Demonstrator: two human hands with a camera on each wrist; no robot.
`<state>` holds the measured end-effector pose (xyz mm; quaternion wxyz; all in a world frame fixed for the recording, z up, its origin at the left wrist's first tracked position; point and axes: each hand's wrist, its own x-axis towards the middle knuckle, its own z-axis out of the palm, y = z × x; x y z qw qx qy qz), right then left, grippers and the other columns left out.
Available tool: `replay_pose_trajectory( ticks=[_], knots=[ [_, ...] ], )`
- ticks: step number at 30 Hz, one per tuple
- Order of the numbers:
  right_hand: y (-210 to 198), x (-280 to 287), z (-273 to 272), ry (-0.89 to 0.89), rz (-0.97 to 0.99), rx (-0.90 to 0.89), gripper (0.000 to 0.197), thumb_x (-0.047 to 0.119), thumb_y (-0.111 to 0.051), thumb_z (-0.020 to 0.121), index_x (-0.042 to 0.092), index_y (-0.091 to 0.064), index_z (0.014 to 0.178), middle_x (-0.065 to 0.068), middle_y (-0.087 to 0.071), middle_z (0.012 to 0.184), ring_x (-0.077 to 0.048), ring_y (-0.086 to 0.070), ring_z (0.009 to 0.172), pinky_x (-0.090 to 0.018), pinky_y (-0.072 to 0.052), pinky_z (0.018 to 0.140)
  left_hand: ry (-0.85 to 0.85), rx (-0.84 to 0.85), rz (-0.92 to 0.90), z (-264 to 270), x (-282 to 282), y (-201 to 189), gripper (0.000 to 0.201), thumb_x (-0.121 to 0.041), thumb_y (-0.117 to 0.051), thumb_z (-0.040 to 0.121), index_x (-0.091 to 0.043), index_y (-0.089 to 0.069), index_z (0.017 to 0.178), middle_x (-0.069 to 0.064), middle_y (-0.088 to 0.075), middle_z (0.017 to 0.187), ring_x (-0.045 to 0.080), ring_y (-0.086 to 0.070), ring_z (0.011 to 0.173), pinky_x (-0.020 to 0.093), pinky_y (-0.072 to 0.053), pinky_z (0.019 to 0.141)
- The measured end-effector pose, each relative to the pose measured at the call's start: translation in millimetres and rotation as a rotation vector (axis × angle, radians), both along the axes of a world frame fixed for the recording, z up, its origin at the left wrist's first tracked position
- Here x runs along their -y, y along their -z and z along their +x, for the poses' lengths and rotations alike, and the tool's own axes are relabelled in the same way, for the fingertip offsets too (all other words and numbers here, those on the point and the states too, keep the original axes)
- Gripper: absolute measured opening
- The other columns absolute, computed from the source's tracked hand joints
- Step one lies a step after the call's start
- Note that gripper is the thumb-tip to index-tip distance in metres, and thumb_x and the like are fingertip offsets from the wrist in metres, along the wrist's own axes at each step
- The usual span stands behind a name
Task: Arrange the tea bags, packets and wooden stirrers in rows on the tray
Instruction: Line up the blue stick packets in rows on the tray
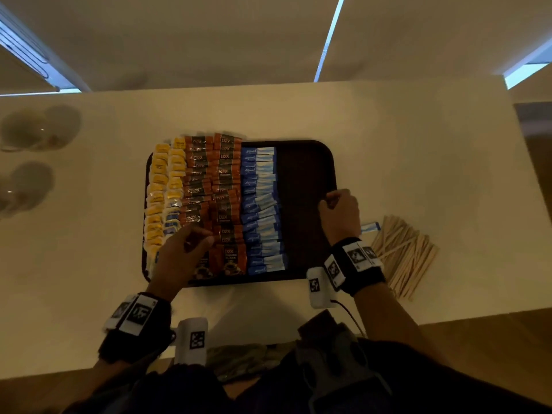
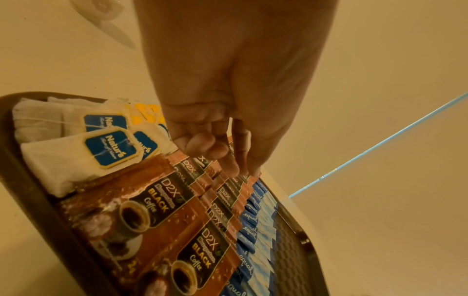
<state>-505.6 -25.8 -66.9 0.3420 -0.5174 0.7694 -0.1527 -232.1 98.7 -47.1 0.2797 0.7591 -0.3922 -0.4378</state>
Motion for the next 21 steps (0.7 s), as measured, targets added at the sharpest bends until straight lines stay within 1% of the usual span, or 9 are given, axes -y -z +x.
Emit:
replay_pose_trajectory(
  ticks=[1, 3, 6, 8, 11, 13, 15, 18, 21],
  knots=[
    [0.1, -4.5, -18.5, 0.032, 0.054, -0.045, 0.029, 0.025, -0.058, 0.088, 0.009, -0.05, 0.111, -0.015, -0.051, 0.117, -0.033, -0.055, 0.103, -0.043, -0.047, 0.087, 0.002, 0.001, 0.007, 0.7, -0.8, 0.1, 0.007, -0.023, -0.064, 0.087, -0.028, -0.061, 0.084, 0.004, -0.066, 0.083, 0.025, -0.056, 0.06, 0.038, -0.045, 0.059],
    [3.1, -12.5, -49.4, 0.077, 0.223, -0.101, 0.042, 0.03, -0.057, 0.089, 0.005, -0.043, 0.119, -0.019, -0.045, 0.124, -0.038, -0.053, 0.106, -0.045, -0.048, 0.087, 0.017, 0.013, 0.004, -0.5, -1.7, 0.5, 0.006, -0.023, -0.064, 0.087, -0.027, -0.061, 0.085, 0.004, -0.066, 0.084, 0.021, -0.055, 0.06, 0.035, -0.044, 0.06],
    [14.4, -18.0, -68.2, 0.045, 0.386, -0.135, 0.056, 0.033, -0.055, 0.09, 0.001, -0.034, 0.13, -0.025, -0.045, 0.128, -0.041, -0.053, 0.108, -0.039, -0.045, 0.076, 0.036, 0.009, 0.004, -6.8, -0.6, 0.6, 0.002, -0.018, -0.062, 0.088, -0.017, -0.062, 0.09, 0.006, -0.066, 0.085, 0.011, -0.051, 0.057, 0.027, -0.039, 0.054],
    [16.3, -17.0, -66.0, 0.01, 0.39, -0.138, 0.051, 0.034, -0.053, 0.09, 0.006, -0.035, 0.129, -0.026, -0.044, 0.127, -0.042, -0.053, 0.106, -0.039, -0.043, 0.076, 0.042, 0.013, 0.016, -10.5, -2.3, -1.1, 0.009, -0.016, -0.061, 0.089, -0.011, -0.063, 0.095, 0.007, -0.065, 0.082, 0.01, -0.05, 0.057, 0.025, -0.039, 0.053],
    [13.3, -10.1, -62.0, -0.062, 0.359, -0.174, 0.045, 0.03, -0.051, 0.091, 0.008, -0.038, 0.128, -0.026, -0.038, 0.131, -0.044, -0.046, 0.113, -0.045, -0.044, 0.092, 0.04, -0.002, 0.012, -10.4, -11.0, -7.2, 0.009, -0.013, -0.06, 0.089, -0.008, -0.063, 0.096, 0.005, -0.061, 0.073, 0.015, -0.053, 0.06, 0.027, -0.042, 0.057],
    [9.3, -5.8, -63.0, -0.136, 0.345, -0.182, 0.044, 0.026, -0.052, 0.092, 0.005, -0.04, 0.129, -0.025, -0.036, 0.134, -0.043, -0.044, 0.116, -0.047, -0.042, 0.095, 0.03, 0.008, 0.023, -5.1, -21.6, -9.0, 0.008, -0.013, -0.059, 0.09, -0.009, -0.062, 0.095, 0.007, -0.061, 0.075, 0.02, -0.054, 0.065, 0.028, -0.042, 0.06],
    [6.3, -4.3, -66.3, -0.243, 0.371, -0.187, 0.047, 0.023, -0.053, 0.092, 0.004, -0.038, 0.132, -0.024, -0.032, 0.137, -0.043, -0.042, 0.119, -0.047, -0.04, 0.094, 0.02, 0.066, 0.057, 2.0, -34.6, -7.9, 0.007, -0.016, -0.059, 0.09, -0.013, -0.063, 0.095, 0.01, -0.064, 0.082, 0.023, -0.053, 0.069, 0.03, -0.042, 0.061],
    [3.9, -5.9, -75.1, -0.412, 0.422, -0.254, 0.063, 0.021, -0.066, 0.084, 0.005, -0.033, 0.136, -0.023, -0.031, 0.135, -0.041, -0.038, 0.12, -0.047, -0.039, 0.095, -0.003, 0.136, 0.115, 7.9, -53.2, -8.4, 0.009, -0.018, -0.058, 0.091, -0.014, -0.063, 0.098, 0.012, -0.063, 0.086, 0.025, -0.048, 0.06, 0.032, -0.04, 0.06],
    [3.7, -9.5, -83.3, -0.478, 0.349, -0.305, 0.089, 0.025, -0.079, 0.071, 0.012, -0.024, 0.141, -0.021, -0.03, 0.133, -0.041, -0.036, 0.119, -0.049, -0.039, 0.096, -0.022, 0.141, 0.16, 7.4, -66.9, -10.5, 0.012, -0.018, -0.057, 0.092, -0.013, -0.063, 0.101, 0.008, -0.054, 0.068, 0.026, -0.045, 0.057, 0.032, -0.037, 0.059]
  ],
)
